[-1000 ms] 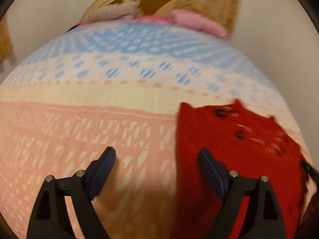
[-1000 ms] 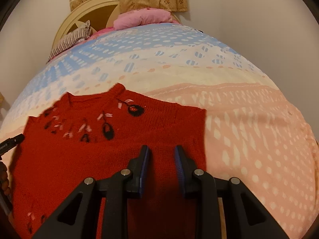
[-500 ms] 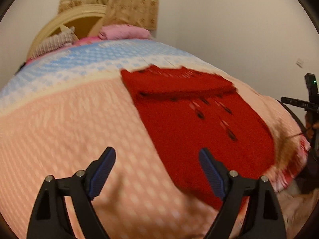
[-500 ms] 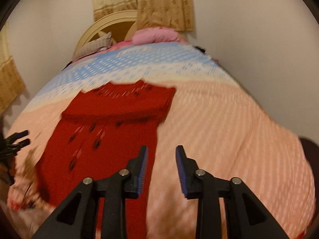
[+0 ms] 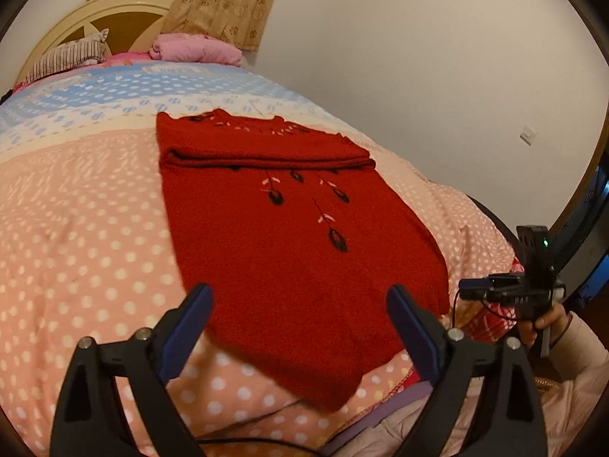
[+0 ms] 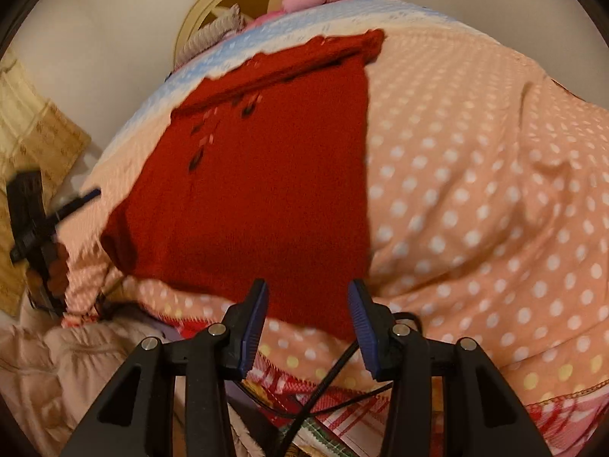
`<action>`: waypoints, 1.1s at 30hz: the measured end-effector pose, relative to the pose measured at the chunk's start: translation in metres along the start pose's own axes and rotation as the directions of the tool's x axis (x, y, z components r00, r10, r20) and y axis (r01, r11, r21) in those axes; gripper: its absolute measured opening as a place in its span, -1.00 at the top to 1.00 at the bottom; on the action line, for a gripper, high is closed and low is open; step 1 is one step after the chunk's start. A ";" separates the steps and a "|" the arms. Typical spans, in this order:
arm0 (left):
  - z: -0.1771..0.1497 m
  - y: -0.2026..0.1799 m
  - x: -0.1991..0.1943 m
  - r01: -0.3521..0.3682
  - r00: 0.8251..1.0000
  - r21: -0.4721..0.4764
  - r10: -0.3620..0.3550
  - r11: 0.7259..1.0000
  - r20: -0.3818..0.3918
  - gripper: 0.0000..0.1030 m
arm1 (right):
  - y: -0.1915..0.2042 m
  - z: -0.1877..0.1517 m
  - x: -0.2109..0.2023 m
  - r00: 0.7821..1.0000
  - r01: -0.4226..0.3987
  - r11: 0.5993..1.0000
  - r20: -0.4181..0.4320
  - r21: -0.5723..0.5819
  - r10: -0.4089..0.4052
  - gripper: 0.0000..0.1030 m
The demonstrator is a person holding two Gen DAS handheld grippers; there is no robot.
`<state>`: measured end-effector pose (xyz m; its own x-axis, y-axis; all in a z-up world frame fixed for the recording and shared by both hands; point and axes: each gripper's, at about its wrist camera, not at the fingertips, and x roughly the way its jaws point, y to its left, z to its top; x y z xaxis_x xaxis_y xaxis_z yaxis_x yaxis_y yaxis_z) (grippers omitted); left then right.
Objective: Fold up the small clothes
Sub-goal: 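Move both tools to the sweater hem and close on it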
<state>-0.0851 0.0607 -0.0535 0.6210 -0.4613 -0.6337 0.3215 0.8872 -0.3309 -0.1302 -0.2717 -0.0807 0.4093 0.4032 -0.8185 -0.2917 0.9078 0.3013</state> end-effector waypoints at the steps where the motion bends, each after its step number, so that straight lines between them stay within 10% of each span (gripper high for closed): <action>1: -0.002 0.002 0.007 -0.018 1.000 -0.012 0.017 1.000 -0.025 -0.84 | 0.002 -0.002 0.001 1.000 0.006 1.000 -0.001 -0.010 -0.006 0.13; 6: -0.028 0.018 0.016 -0.085 0.993 -0.060 0.079 0.995 -0.089 -0.84 | 0.005 -0.007 0.006 1.000 0.021 1.000 -0.007 -0.008 -0.021 0.13; 20: -0.069 0.029 -0.010 0.109 0.987 -0.201 -0.131 0.974 -0.098 -0.72 | -0.011 -0.013 0.017 0.998 0.044 0.998 -0.047 0.039 -0.043 0.13; 33: -0.078 0.036 -0.010 0.145 0.981 -0.278 -0.174 0.950 -0.083 -0.71 | -0.009 -0.005 0.055 0.997 0.028 1.000 -0.074 0.013 -0.027 0.13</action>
<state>-0.1355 0.0973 -0.1134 0.4944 -0.6073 -0.6219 0.1967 0.7751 -0.6005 -0.1093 -0.2581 -0.1302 0.3516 0.3687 -0.8605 -0.2689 0.9202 0.2844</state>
